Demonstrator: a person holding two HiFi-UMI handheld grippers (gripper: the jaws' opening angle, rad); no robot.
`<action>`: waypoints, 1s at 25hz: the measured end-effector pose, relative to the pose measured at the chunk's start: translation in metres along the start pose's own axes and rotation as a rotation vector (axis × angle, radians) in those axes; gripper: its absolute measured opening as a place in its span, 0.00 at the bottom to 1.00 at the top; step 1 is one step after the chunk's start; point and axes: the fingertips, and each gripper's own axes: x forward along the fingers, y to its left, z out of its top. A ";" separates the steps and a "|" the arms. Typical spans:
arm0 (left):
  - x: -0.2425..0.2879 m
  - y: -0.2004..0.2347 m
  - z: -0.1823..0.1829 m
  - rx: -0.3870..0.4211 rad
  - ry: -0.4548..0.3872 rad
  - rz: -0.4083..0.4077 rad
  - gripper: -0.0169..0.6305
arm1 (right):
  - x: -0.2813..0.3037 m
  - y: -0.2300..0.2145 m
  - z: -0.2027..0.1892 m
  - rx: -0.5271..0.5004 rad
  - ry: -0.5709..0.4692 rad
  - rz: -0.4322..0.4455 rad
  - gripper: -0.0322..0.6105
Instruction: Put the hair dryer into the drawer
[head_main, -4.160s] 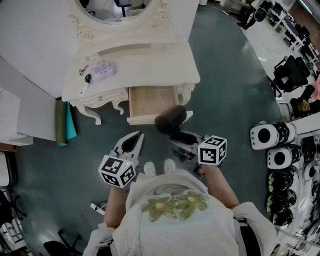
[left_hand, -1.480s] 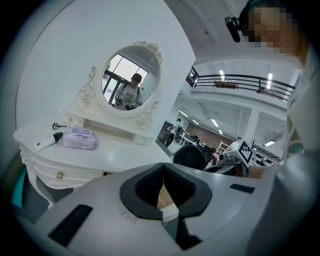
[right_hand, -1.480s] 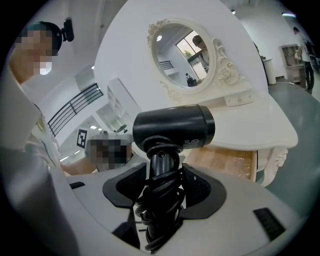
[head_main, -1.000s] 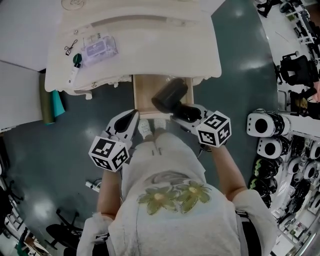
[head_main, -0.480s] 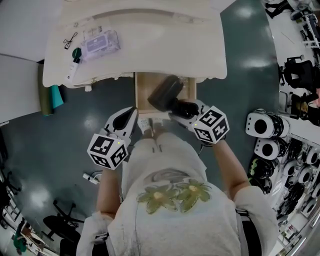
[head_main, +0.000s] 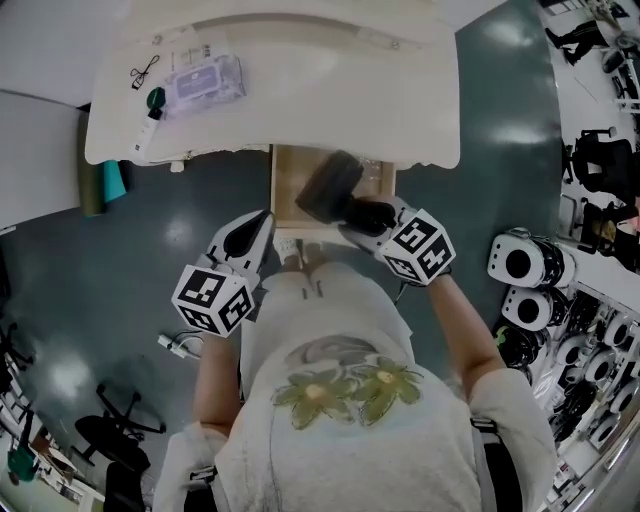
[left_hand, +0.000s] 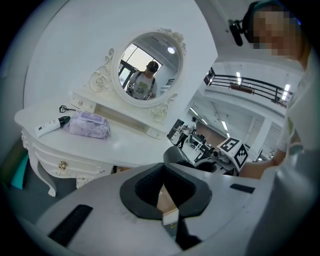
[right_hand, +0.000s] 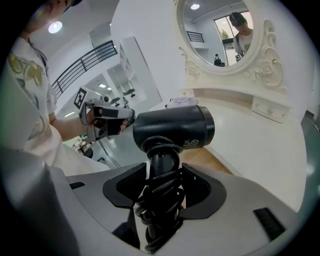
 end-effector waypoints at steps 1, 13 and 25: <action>0.001 0.001 0.000 -0.002 -0.001 0.004 0.04 | 0.002 -0.002 -0.001 -0.010 0.007 0.003 0.39; 0.008 0.004 -0.003 -0.011 0.001 0.034 0.04 | 0.020 -0.008 -0.009 -0.106 0.070 0.030 0.39; 0.003 0.007 -0.013 -0.032 0.000 0.064 0.04 | 0.034 -0.009 -0.017 -0.150 0.106 0.052 0.39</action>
